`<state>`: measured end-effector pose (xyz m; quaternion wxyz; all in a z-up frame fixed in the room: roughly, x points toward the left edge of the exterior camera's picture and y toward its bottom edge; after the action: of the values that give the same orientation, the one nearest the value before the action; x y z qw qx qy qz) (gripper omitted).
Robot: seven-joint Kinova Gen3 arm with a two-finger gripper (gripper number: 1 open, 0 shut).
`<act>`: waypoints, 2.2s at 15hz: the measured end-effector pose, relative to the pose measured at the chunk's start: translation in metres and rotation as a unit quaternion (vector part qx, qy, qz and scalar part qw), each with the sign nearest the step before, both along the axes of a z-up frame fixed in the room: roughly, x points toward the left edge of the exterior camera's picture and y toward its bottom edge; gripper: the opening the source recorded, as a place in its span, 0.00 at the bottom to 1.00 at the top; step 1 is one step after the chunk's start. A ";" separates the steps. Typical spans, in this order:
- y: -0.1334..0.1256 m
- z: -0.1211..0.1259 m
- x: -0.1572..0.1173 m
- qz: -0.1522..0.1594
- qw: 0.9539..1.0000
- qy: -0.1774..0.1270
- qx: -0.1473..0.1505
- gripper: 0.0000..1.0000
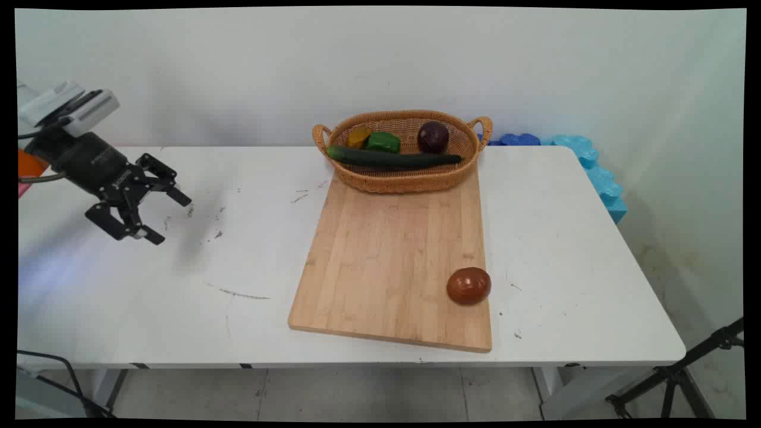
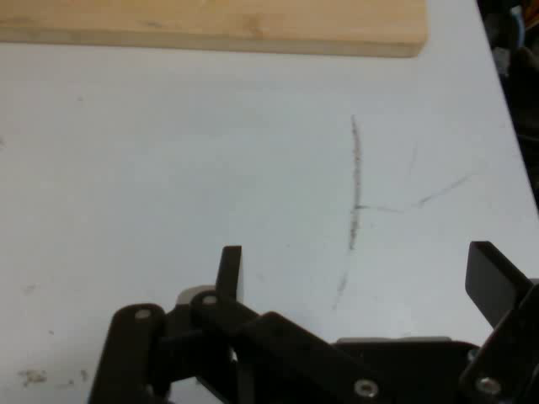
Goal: Pick up the cucumber from the vegetable basket
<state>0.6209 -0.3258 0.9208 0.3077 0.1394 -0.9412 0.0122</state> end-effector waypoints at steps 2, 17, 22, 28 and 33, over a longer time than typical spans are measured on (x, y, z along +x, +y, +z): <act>-0.004 0.001 -0.004 0.006 1.000 -0.005 -0.003 1.00; -0.107 0.011 -0.116 0.121 0.990 -0.045 -0.059 1.00; -0.151 0.009 -0.156 0.154 0.984 -0.047 -0.076 1.00; -0.203 -0.003 -0.201 0.184 0.977 -0.054 -0.090 1.00; -0.234 -0.020 -0.227 0.209 0.972 -0.061 -0.087 1.00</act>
<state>0.3935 -0.5603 0.9010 0.2510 0.3044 -0.9036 0.1669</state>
